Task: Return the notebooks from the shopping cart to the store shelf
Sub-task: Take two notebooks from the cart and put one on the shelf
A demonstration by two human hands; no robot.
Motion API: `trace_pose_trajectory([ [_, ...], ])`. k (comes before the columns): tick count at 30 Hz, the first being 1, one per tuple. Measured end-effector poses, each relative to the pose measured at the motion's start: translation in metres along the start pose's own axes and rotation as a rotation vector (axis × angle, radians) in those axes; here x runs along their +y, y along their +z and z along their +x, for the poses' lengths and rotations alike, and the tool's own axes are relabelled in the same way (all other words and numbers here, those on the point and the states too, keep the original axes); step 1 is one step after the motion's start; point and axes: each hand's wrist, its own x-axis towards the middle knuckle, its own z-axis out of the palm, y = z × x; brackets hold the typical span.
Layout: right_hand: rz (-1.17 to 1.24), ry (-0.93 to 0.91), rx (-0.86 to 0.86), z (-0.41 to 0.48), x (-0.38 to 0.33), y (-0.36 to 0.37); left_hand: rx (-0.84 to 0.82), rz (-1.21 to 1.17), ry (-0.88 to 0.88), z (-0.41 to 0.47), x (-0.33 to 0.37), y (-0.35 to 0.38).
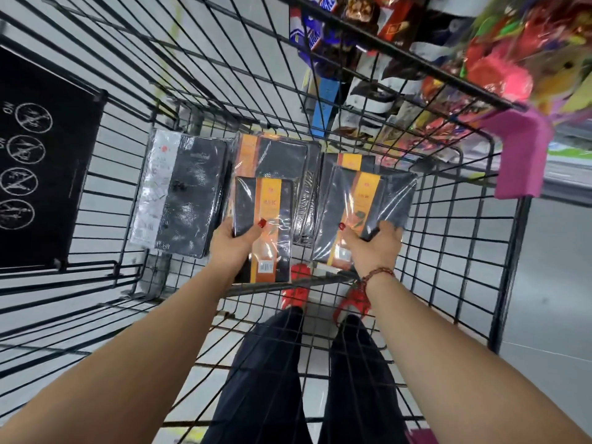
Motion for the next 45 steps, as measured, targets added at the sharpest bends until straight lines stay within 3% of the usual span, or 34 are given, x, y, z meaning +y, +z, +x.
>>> trace_pose_trajectory([
  [5, 0.172, 0.038, -0.013, -0.007, 0.002, -0.013, 0.0, 0.009, -0.008, -0.005, 0.005, -0.002],
  [11, 0.299, -0.008, 0.023, -0.027, -0.012, -0.045, 0.078, 0.216, 0.183, -0.029, 0.03, -0.005],
  [23, 0.723, -0.214, 0.089, -0.109, -0.07, -0.164, -0.116, -0.055, 0.413, -0.112, 0.117, -0.003],
  [29, 0.854, -0.249, 0.176, -0.131, -0.066, -0.243, -0.204, 0.019, 0.598, -0.159, 0.164, 0.019],
  [36, 0.966, -0.3, 0.268, -0.143, -0.02, -0.332, -0.375, -0.026, 0.708, -0.231, 0.184, 0.095],
  [45, 1.067, -0.302, 0.384, -0.17, 0.115, -0.458, -0.438, -0.047, 0.75, -0.349, 0.144, 0.222],
])
